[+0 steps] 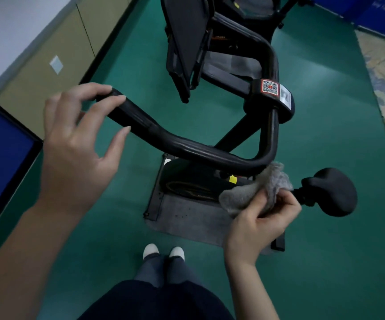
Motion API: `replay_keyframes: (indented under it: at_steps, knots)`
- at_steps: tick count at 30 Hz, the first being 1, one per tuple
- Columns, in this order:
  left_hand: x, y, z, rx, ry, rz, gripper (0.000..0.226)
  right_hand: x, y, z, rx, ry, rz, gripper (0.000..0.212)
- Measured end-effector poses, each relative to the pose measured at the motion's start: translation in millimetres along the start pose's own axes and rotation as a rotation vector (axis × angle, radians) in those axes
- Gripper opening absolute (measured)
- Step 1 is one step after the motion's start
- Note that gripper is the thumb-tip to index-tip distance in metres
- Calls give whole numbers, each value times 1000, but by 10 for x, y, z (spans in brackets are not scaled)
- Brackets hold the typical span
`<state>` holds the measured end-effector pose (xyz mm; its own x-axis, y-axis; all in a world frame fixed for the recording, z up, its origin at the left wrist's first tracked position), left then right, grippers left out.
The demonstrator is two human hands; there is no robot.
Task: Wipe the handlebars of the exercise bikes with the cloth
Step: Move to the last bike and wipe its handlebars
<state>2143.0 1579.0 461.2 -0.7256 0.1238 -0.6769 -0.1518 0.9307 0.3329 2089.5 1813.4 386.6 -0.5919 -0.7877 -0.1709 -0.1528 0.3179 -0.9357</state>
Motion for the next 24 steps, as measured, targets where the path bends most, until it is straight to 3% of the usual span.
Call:
replay_keyframes:
  at_steps: [9, 17, 24]
  knots:
    - [11, 52, 7, -35, 6, -23, 32, 278, 28, 195, 106, -134, -79, 33]
    - [-4, 26, -50, -1, -22, -24, 29, 410, -55, 310, 181, -73, -116, 40]
    - [-7, -190, -86, 61, -97, 121, 29, 708, -301, 731, 183, -62, -122, 37]
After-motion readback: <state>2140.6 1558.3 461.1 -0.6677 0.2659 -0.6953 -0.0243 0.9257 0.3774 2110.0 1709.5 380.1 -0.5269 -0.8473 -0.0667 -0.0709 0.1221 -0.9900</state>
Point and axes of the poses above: each hand's wrist, its own z-axis away from the middle knuckle, its own x-axis out of the palm, y = z × x, the point moved 2 cm from there along -z, towards the middle knuckle, and after that the axes turned 4 degrees about y, right-handed, at the moved point
